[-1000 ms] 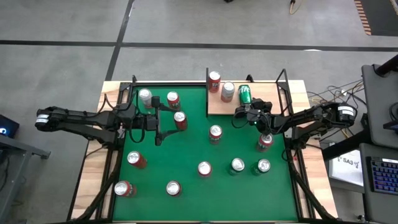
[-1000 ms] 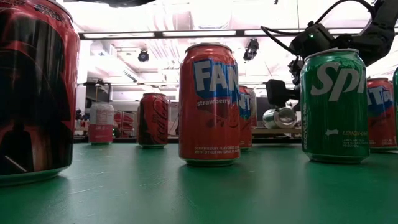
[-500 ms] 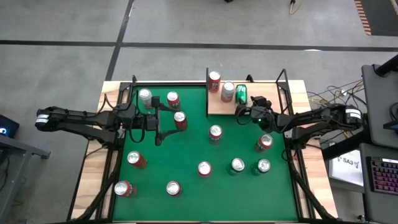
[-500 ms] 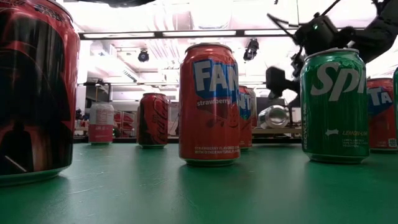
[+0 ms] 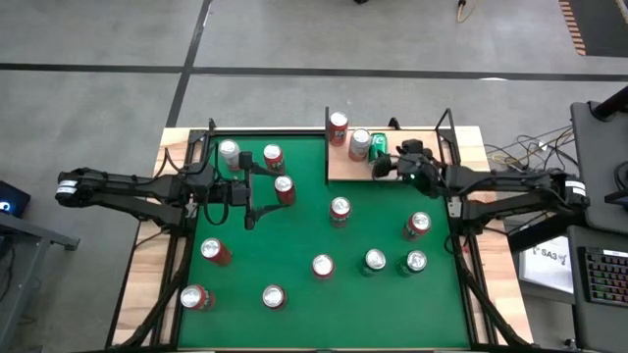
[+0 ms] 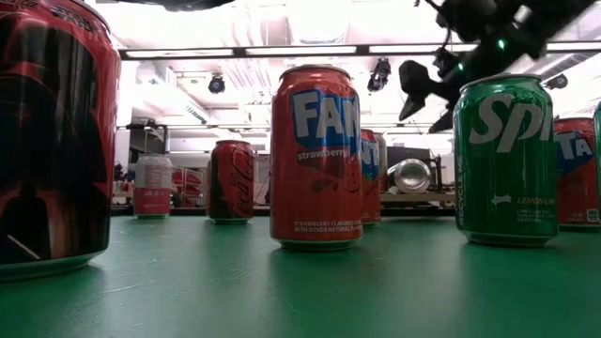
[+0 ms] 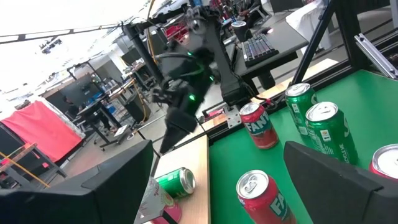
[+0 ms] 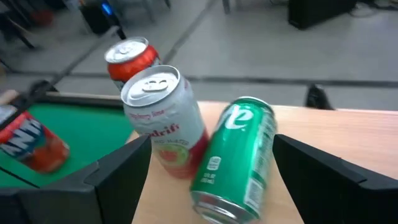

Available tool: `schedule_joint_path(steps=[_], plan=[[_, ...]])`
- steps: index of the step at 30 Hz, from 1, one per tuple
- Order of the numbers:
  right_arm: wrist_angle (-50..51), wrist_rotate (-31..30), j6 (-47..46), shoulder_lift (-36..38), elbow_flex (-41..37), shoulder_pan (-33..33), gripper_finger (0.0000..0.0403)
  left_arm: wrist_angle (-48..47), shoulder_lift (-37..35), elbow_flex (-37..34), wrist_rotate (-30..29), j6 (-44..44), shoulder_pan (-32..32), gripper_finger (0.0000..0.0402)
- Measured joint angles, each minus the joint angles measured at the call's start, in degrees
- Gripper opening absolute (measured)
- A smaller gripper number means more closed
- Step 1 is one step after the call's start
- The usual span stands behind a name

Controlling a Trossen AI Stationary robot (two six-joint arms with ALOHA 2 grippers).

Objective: Place canned beverage on shelf
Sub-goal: Put the left green soda can on the shelf

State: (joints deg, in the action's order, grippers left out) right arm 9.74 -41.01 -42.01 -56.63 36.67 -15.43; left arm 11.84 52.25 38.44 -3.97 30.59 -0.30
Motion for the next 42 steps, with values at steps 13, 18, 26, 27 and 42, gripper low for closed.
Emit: schedule_joint_path(steps=[13,18,26,27,42], plan=[[40.76,22.33,-0.94,-14.8,30.54,-12.26,0.0325,-0.38,0.02,0.0,0.04,-0.27,0.0,0.0345],[41.09,31.79,4.91,-20.28,34.47,-17.42,0.0337,-0.94,0.0,0.0,0.04,-0.42,0.0,0.0345],[42.41,35.06,7.46,-25.72,34.62,-21.24,0.0353,-1.38,0.0,0.0,0.0,-0.44,0.0,0.0345],[42.3,35.08,7.6,-26.13,34.62,-21.25,0.0353,-1.38,0.0,0.0,0.0,-0.44,-0.02,0.0345],[41.78,33.08,8.64,-30.6,34.53,-21.26,0.0354,-1.38,0.0,0.0,-0.04,-0.08,-0.02,0.0345]])
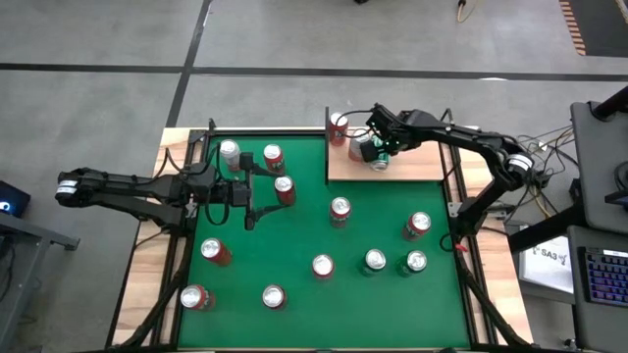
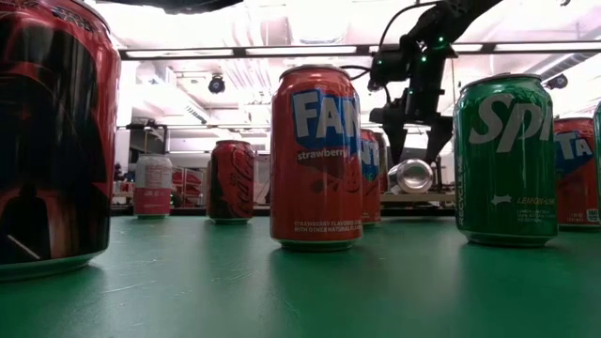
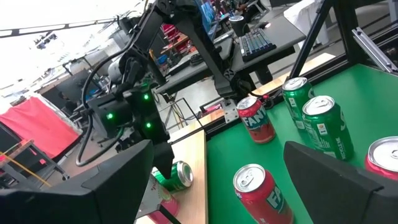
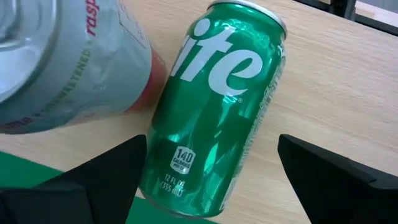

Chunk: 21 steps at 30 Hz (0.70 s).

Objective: Place canned beverage on shelf
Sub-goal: Put the left green soda can on the shelf

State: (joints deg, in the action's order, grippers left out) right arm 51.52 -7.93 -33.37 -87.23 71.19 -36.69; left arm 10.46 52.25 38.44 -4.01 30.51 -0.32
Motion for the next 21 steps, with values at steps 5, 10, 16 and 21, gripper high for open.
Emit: schedule_joint_path(steps=[5,10,16,21], plan=[[-0.1,-0.01,0.01,-1.05,-0.02,0.0,0.0354,0.0,0.0,0.0,0.0,0.04,0.0,0.0345],[-0.24,-0.08,0.23,-2.59,-0.05,0.0,0.0354,0.0,0.0,0.0,-0.02,0.04,0.01,0.0345],[-0.33,-0.18,1.08,-3.83,-0.42,0.0,0.0354,-0.02,0.01,0.0,-0.02,0.04,0.02,0.0345],[-0.43,-0.29,1.0,-3.84,-0.79,0.0,0.0341,0.0,0.0,0.0,-0.03,0.04,0.01,0.0345]])
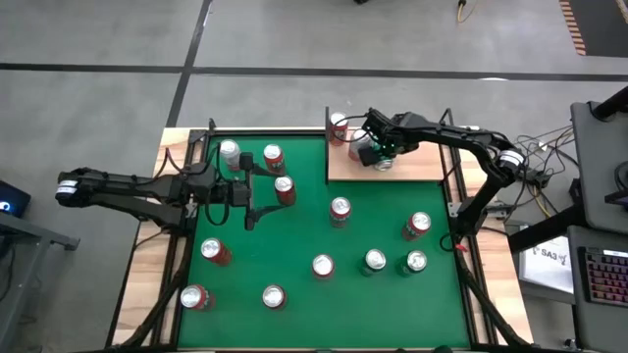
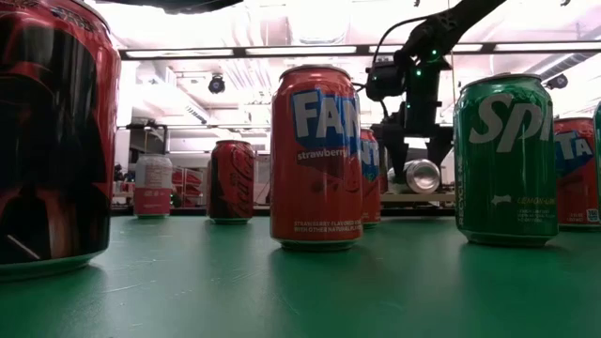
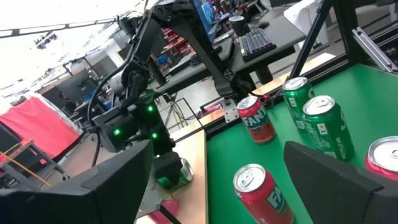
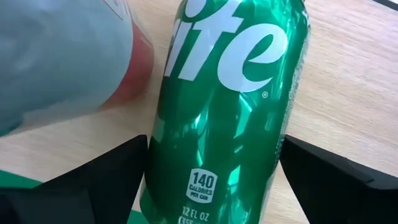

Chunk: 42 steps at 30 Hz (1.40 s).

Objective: Place canned beverage on shelf
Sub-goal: Put the left green soda can on the shelf

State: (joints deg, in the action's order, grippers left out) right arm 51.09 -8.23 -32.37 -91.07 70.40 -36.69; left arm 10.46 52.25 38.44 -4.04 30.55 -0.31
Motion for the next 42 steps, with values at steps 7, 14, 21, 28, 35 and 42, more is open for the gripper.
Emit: schedule_joint_path(steps=[7,14,21,28,35,42], plan=[[0.0,-0.96,-0.64,0.11,-0.25,0.0,0.0294,0.01,0.01,0.0,-0.01,0.0,-0.01,0.0345],[0.68,-1.3,-0.66,1.59,-0.5,0.0,0.0287,0.04,0.0,0.0,-0.02,0.0,-0.01,0.0345],[4.72,-5.14,-2.4,10.42,-0.19,0.33,0.0287,0.86,0.0,0.0,0.03,0.02,0.0,0.0345],[3.78,-9.96,-4.18,23.05,-0.21,4.52,0.0287,2.12,0.0,0.0,0.78,-0.15,-0.01,0.0345],[-3.3,-18.85,-4.73,32.02,-3.29,15.22,0.0287,4.01,0.0,0.0,6.56,-1.28,-0.01,0.0345],[-26.86,-26.31,0.46,37.49,-15.04,28.31,0.0286,5.92,0.0,0.0,8.1,-2.61,-0.01,0.0345]])
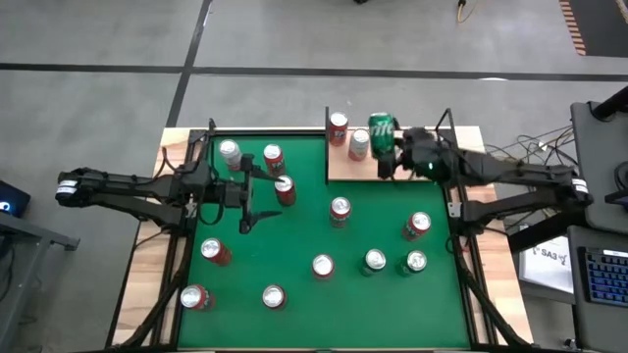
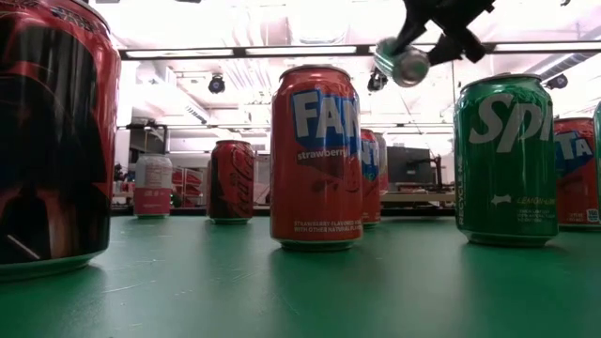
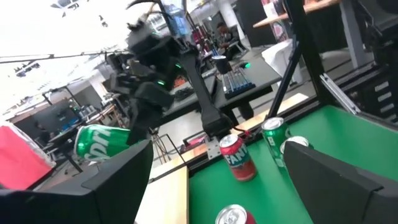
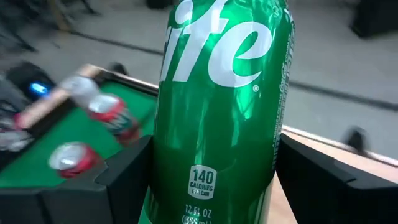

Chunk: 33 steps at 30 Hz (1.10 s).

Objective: Place canned beverage on shelf
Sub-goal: Put the left green soda can on the shelf

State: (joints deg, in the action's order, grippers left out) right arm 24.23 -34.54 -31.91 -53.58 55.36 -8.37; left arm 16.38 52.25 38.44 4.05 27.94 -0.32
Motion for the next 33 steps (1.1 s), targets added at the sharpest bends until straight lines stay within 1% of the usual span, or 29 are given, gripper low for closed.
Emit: schedule_joint_path(steps=[3,5,9,12,14,16,18,26,30,33], plan=[[-13.1,-2.0,4.52,0.54,-6.03,4.43,0.0286,1.39,0.33,0.0,0.37,-0.66,0.0,0.0345],[-23.95,-2.24,8.41,0.48,-10.03,6.84,0.0286,2.34,0.92,0.0,2.07,-1.08,0.0,0.0345],[-45.22,-1.96,20.15,-0.92,-16.52,11.07,0.0286,7.14,3.45,0.0,6.07,-2.12,0.0,0.0345],[-56.34,-1.46,27.53,-2.73,-19.49,13.43,0.0286,11.92,6.49,0.0,7.41,-3.18,0.0,0.0345],[-61.18,-1.29,32.11,-4.29,-20.07,14.79,0.0286,15.2,8.75,0.0,7.47,-3.61,0.0,0.0345],[-64.24,-1.18,34.87,-6.01,-20.05,15.71,0.0286,19.3,11.32,0.0,7.47,-4.29,0.0,0.0345],[-65.93,0.23,37.36,-7.97,-19.74,16.46,0.0286,23.41,13.85,-0.01,7.48,-5.23,0.0,0.0345],[-67.8,3.45,41.87,-14.21,-15.9,17.5,0.0285,35.1,21.53,-0.01,7.02,-7.73,0.07,0.0345],[-67.59,4.3,43.29,-16.05,-14.4,17.65,0.0285,38.71,24.04,-0.02,4.28,-8.75,0.07,0.0345],[-67.79,4.97,43.52,-16.69,-14.07,17.65,0.0285,41.29,25.2,-0.02,-1.15,-10.69,0.19,0.0345]])
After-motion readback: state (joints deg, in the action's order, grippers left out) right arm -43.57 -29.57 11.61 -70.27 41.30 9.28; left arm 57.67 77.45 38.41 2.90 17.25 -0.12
